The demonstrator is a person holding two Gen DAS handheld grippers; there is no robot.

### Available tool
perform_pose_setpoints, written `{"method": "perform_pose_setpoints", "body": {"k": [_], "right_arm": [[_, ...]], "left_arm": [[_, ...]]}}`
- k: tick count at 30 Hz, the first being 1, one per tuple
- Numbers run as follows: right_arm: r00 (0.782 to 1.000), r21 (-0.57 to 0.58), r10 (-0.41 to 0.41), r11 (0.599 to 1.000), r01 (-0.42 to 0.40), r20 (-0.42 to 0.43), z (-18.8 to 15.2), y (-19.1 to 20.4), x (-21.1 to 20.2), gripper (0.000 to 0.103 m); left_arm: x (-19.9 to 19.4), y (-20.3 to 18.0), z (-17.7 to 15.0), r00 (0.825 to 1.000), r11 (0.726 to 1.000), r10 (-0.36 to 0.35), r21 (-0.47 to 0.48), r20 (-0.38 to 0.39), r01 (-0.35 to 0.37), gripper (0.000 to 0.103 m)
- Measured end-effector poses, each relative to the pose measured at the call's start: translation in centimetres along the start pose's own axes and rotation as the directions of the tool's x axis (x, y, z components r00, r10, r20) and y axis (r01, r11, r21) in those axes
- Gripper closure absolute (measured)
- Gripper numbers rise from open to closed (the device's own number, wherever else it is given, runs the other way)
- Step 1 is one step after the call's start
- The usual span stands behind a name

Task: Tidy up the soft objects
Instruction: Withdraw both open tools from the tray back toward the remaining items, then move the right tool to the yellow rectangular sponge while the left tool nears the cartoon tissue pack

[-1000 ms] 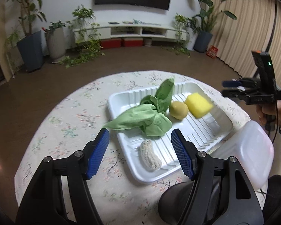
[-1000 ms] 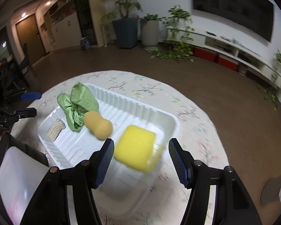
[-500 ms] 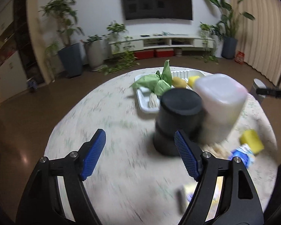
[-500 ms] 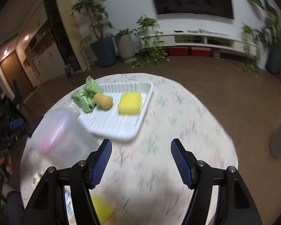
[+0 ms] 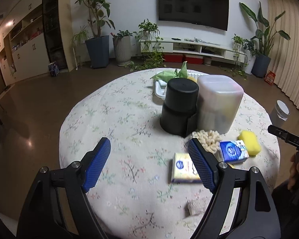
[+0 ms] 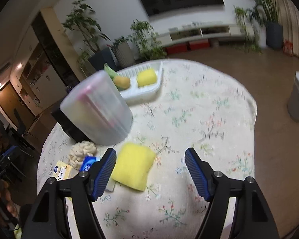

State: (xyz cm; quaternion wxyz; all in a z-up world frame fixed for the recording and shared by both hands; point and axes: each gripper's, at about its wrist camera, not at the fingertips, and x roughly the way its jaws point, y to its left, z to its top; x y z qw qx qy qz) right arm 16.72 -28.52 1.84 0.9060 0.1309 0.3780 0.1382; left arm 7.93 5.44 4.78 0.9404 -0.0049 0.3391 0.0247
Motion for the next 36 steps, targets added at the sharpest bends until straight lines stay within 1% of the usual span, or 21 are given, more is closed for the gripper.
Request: {"method": "perform_pose_setpoints", "body": {"k": [1, 4, 7, 18, 27, 36], "right_arm": [[1.0, -0.007, 0.0, 1.0, 0.0, 0.013, -0.1, 0.2, -0.2, 0.025], [1.0, -0.006, 0.004, 1.0, -0.004, 0.007, -0.4, 0.4, -0.3, 0.024], [1.0, -0.031, 0.0, 1.0, 0.0, 0.013, -0.7, 0.9, -0.7, 0.024], [1.0, -0.067, 0.001, 0.998, 0.001, 0.023, -2.8, 2.8, -1.9, 0.024], [0.999, -0.047, 0.019, 0.999, -0.018, 0.026, -3.8, 3.1, -2.8, 0.023], [0.999, -0.045, 0.016, 0.999, -0.015, 0.028, -4.3, 3.1, -3.2, 0.022]], "left_arm": [[-0.2, 0.1, -0.3, 1.0, 1.0, 0.004, -0.009, -0.004, -0.005, 0.023], [-0.8, 0.3, -1.0, 1.0, 1.0, 0.004, -0.031, -0.011, -0.004, 0.023], [-1.2, 0.2, -1.4, 1.0, 0.999, 0.001, -0.035, -0.013, -0.001, 0.023], [-2.9, -0.4, -2.6, 1.0, 0.999, 0.0, -0.034, -0.007, 0.0, 0.023], [-3.9, -0.9, -3.2, 1.0, 1.0, 0.018, -0.026, -0.003, -0.018, 0.023], [-3.8, -0.9, -3.4, 0.999, 0.999, 0.04, -0.024, -0.007, -0.04, 0.023]]}}
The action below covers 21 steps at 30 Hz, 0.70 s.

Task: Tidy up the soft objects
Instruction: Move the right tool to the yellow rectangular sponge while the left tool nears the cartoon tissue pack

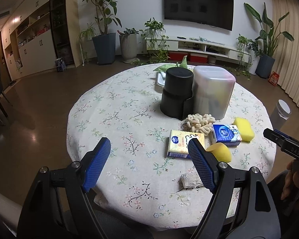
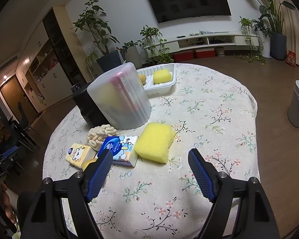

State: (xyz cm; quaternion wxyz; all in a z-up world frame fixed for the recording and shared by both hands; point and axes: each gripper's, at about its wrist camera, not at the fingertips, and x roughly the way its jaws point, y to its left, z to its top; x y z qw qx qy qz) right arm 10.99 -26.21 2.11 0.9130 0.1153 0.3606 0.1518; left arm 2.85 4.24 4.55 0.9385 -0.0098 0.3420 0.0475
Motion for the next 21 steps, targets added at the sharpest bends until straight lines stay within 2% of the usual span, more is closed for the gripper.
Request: {"method": "perform_pose_setpoints", "body": {"k": [21], "right_arm": [[1.0, -0.034, -0.016, 0.999, 0.016, -0.008, -0.9, 0.8, -0.5, 0.021]], "left_arm": [[1.3, -0.3, -0.8, 0.999, 1.0, -0.001, -0.001, -0.036, 0.001, 0.023]]}}
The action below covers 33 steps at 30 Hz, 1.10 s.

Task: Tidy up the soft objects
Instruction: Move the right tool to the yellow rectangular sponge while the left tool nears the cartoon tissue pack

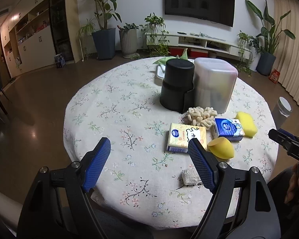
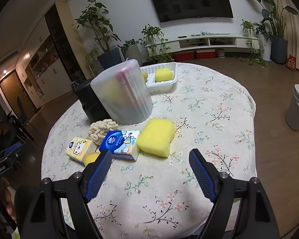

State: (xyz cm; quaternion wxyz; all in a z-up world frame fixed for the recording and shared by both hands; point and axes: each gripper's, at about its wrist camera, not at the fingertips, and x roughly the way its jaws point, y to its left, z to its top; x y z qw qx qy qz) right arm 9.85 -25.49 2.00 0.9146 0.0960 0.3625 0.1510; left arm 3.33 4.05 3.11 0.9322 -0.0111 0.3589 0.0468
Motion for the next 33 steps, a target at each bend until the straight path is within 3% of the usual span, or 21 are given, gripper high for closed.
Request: {"method": "perform_pose_setpoints", "body": {"k": [16, 28, 33], "right_arm": [[0.998, 0.008, -0.026, 1.0, 0.026, -0.065, -0.2, -0.2, 0.5, 0.02], [0.992, -0.164, -0.091, 0.984, 0.075, -0.089, -0.3, 2.2, 1.6, 0.02], [0.99, -0.149, -0.091, 0.986, 0.074, -0.111, 0.3, 1.5, 2.1, 0.02]], "left_arm": [[3.4, -0.9, -0.8, 0.997, 1.0, 0.007, 0.015, -0.071, -0.006, 0.023], [5.8, -2.4, -1.5, 0.993, 0.998, -0.036, 0.04, -0.111, 0.041, 0.023], [6.8, -3.4, -1.1, 0.99, 0.997, -0.055, 0.053, -0.128, 0.062, 0.023]]}}
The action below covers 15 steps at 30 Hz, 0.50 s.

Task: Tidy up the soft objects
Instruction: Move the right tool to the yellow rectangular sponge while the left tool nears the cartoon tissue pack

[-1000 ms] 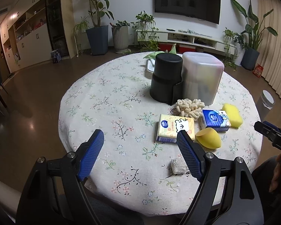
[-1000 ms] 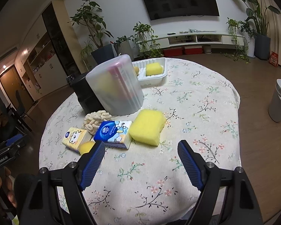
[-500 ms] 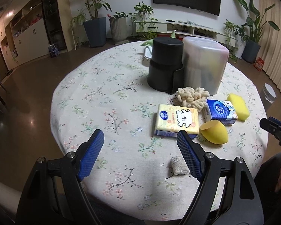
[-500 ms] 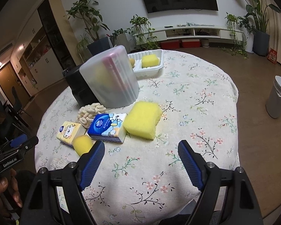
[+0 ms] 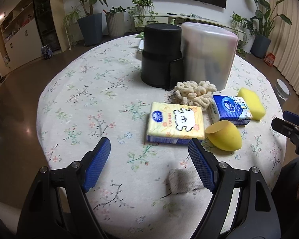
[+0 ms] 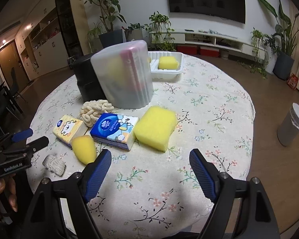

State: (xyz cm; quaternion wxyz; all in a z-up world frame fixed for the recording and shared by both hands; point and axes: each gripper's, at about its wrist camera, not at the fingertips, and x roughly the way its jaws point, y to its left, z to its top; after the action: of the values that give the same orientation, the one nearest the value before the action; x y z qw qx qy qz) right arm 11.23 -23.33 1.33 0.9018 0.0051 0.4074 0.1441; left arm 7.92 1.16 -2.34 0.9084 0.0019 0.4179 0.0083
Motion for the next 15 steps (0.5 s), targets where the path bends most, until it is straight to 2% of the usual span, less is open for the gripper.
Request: {"method": "perform_pose_setpoints", "body": {"k": [10, 15], "right_arm": [[0.998, 0.039, 0.016, 0.999, -0.013, -0.061, 1.9, -0.9, 2.8, 0.02], [0.995, 0.041, -0.008, 0.999, 0.012, -0.095, 3.6, -1.0, 4.6, 0.02]], "left_arm": [[2.8, -1.4, 2.2, 1.0, 1.0, 0.008, 0.022, -0.02, -0.007, 0.023], [4.1, -1.5, 2.8, 0.999, 1.0, 0.011, 0.019, -0.042, -0.01, 0.021]]}}
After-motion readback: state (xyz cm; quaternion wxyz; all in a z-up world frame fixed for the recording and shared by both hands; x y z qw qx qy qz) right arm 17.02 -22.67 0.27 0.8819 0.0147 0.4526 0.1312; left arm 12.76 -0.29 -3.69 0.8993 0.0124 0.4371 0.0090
